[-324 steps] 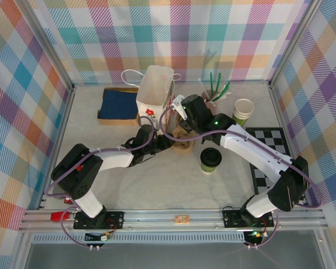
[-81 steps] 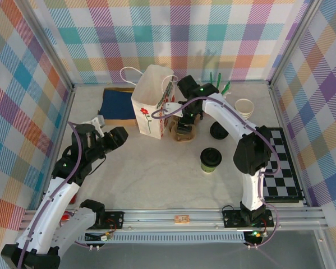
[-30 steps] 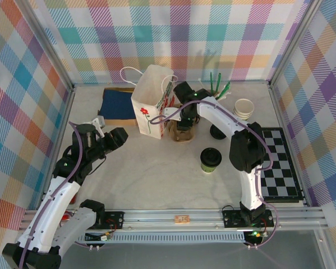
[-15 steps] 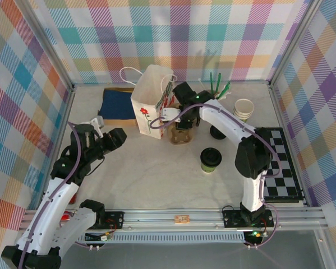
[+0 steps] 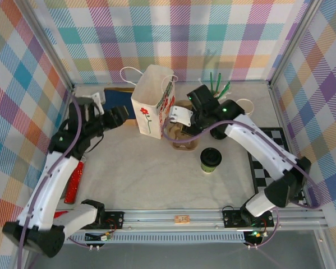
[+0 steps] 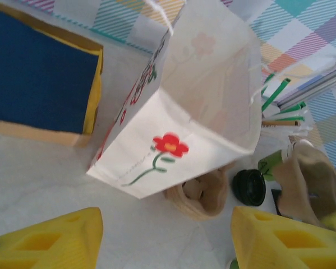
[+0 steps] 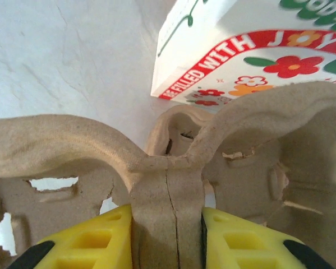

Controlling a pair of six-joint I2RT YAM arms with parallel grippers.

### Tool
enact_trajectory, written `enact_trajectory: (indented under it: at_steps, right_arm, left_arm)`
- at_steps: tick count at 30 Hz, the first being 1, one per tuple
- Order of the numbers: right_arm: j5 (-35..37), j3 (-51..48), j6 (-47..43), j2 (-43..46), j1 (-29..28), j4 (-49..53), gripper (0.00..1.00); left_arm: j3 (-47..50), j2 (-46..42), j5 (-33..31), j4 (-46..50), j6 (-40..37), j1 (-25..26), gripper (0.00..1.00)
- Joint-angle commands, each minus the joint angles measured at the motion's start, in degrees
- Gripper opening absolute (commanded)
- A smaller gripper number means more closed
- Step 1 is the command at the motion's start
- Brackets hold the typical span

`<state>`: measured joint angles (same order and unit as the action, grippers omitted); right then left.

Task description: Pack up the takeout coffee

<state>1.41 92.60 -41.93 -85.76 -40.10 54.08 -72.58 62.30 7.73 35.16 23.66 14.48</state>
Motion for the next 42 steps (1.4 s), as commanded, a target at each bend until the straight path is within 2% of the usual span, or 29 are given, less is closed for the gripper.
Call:
enact_trajectory:
  at_steps: [1, 7, 11, 16, 20, 24, 25, 27, 30, 32, 36, 42]
  right_arm:
    - [-3.77, 0.22, 9.17, 4.77, 0.04, 1.13, 0.31]
    - [-7.46, 0.28, 15.88, 9.19, -0.04, 1.92, 0.27]
    - [-9.13, -0.09, 17.23, 11.18, -0.05, 1.94, 0.27]
    - [-10.03, 0.46, 17.4, 12.54, -0.07, 1.9, 0.27]
    - [-11.21, 0.98, 17.89, 13.06, -0.05, 1.8, 0.25]
    - [-12.27, 0.82, 18.55, 13.5, -0.11, 1.05, 0.23]
    - [-12.56, 0.62, 18.55, 13.67, -0.15, 0.86, 0.23]
    - [-12.62, 0.34, 18.64, 13.86, -0.15, 0.6, 0.22]
    - [-8.86, 0.86, 18.24, 13.24, -1.21, 0.99, 0.2]
    - [-6.01, 1.98, 17.69, 12.34, -2.15, 2.34, 0.19]
    - [-5.76, 2.81, 18.57, 12.66, -2.82, 2.19, 0.18]
    - [-3.17, 5.53, 19.26, 14.03, -4.36, 2.82, 0.17]
  left_arm:
    - [-7.7, 7.52, -1.85, 2.61, -6.34, -0.77, 0.63]
    - [-23.73, 23.83, -3.97, 6.0, -12.14, -0.86, 0.64]
    - [-34.6, 34.86, -2.91, 12.17, -14.33, -0.86, 0.63]
    - [-37.48, 39.93, -6.49, 12.71, -14.58, -0.77, 0.62]
    - [-40.34, 43.07, -5.22, 14.41, -15.09, -0.77, 0.6]
    - [-41.09, 44.14, -5.18, 14.83, -15.26, -0.57, 0.52]
    - [-41.09, 44.09, -5.11, 14.78, -15.16, -0.51, 0.48]
    - [-40.84, 43.68, -5.3, 15.2, -14.98, -0.18, 0.31]
    - [-40.8, 43.26, -6.48, 16.96, -14.3, 0.51, 0.16]
    - [-40.1, 42.65, -6.5, 17.3, -14.34, 1.25, 0.1]
    - [-38.43, 40.63, -9.52, 18.61, -14.11, 3.3, 0.04]
    - [-30.52, 32.27, -13.44, 20.92, -12.23, 6.09, 0.07]
